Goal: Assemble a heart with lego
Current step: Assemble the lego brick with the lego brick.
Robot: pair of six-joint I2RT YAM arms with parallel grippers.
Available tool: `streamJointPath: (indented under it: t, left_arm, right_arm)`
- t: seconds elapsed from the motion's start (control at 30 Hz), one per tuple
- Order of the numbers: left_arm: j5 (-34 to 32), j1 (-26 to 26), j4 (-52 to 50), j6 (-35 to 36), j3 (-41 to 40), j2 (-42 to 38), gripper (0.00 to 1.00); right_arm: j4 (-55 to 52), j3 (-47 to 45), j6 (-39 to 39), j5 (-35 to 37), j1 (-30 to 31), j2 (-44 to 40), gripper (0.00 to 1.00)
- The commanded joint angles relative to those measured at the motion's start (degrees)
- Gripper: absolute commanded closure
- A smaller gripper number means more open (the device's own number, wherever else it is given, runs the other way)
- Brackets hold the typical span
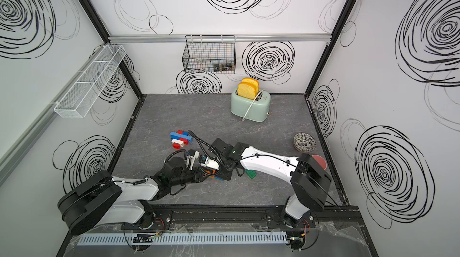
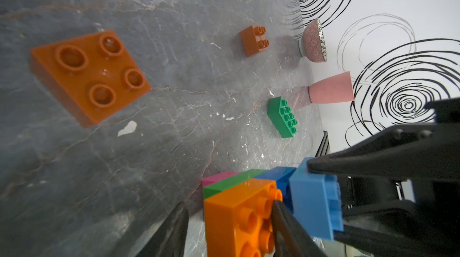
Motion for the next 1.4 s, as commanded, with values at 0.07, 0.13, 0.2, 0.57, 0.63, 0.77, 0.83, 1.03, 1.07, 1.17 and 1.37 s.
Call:
streamJointPath:
  t: [0.07, 0.13, 0.2, 0.57, 0.63, 0.77, 0.83, 1.03, 1.07, 1.17, 1.37]
  left_arm:
    - [-0.8, -0.4, 1.0, 0.1, -1.1, 1.6, 0.43]
    - [-1.0, -0.4, 1.3, 0.1, -1.2, 1.8, 0.43]
    - [-1.0, -0.4, 1.8, -0.2, -1.3, 2.1, 0.43]
    - [-0.8, -0.4, 3.3, -1.3, -2.0, 2.6, 0.43]
    - [-0.8, -0.4, 3.2, -1.3, -2.2, 2.5, 0.43]
    - [-0.7, -0.4, 3.5, -1.4, -2.4, 2.8, 0.43]
    - [-0.5, -0.4, 3.9, -1.6, -2.4, 2.9, 0.43]
    - [-0.5, -0.4, 4.2, -1.8, -2.3, 3.3, 0.42]
    - [-0.7, -0.4, 4.2, -1.9, -2.4, 3.4, 0.42]
    - [-0.7, -0.3, 3.8, -1.8, -2.6, 3.5, 0.42]
    - [-0.9, -0.3, 3.7, -1.9, -2.7, 3.3, 0.42]
  right_arm:
    - [-2.0, 1.3, -2.0, -1.2, 0.2, 1.8, 0.7]
    - [-1.8, 1.2, -2.0, -1.1, 0.2, 2.1, 0.7]
    - [-2.3, 1.4, -1.9, -1.1, 0.2, 2.6, 0.7]
    - [-5.5, 2.0, 5.8, -0.5, 1.2, 3.9, 0.71]
    - [-5.2, 1.6, 6.4, 0.3, 1.5, 3.3, 0.71]
    - [-2.8, -0.6, 5.9, 3.4, 2.4, 1.8, 0.71]
    - [-2.0, -1.5, 5.3, 4.1, 3.4, 1.0, 0.71]
    - [-0.7, -4.2, 4.7, 6.3, 4.2, 0.1, 0.71]
    - [-1.3, -4.2, 4.8, 7.4, 4.2, 0.4, 0.71]
    - [-3.1, -3.7, 5.2, 8.5, 3.9, 0.8, 0.71]
    - [-3.2, -2.9, 5.5, 8.8, 3.8, 0.1, 0.72]
